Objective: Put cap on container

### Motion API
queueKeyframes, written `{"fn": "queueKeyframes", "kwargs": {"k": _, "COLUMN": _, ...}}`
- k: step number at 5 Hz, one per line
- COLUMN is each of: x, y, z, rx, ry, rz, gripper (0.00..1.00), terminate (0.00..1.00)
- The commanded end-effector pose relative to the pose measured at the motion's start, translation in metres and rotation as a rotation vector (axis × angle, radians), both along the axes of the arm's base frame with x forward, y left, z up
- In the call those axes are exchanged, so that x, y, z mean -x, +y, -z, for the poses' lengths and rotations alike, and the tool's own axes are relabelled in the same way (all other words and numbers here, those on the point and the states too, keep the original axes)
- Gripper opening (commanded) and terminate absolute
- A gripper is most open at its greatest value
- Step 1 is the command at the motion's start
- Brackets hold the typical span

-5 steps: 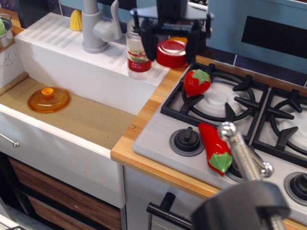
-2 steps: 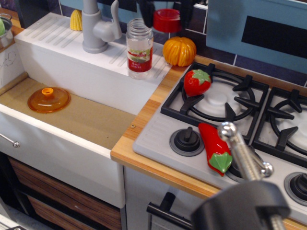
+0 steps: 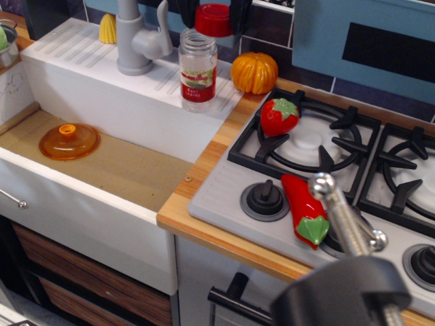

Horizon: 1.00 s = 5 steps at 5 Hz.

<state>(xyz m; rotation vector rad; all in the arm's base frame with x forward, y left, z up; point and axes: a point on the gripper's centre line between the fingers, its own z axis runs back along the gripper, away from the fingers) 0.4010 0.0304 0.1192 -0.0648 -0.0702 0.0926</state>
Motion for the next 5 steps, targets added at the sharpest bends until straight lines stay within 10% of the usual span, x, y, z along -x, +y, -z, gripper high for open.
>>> {"fn": "queueKeyframes", "kwargs": {"k": 1, "x": -0.006, "y": 0.017, "z": -0.018, "rx": -0.001, "ry": -0.031, "rz": 0.038, "gripper": 0.0, "terminate": 0.0}}
{"fn": "queueKeyframes", "kwargs": {"k": 4, "x": -0.016, "y": 0.016, "z": 0.015, "rx": 0.033, "ry": -0.073, "rz": -0.003, "gripper": 0.0, "terminate": 0.0}}
{"fn": "queueKeyframes", "kwargs": {"k": 5, "x": -0.013, "y": 0.011, "z": 0.019, "rx": 0.036, "ry": -0.08, "rz": -0.018, "gripper": 0.0, "terminate": 1.0}}
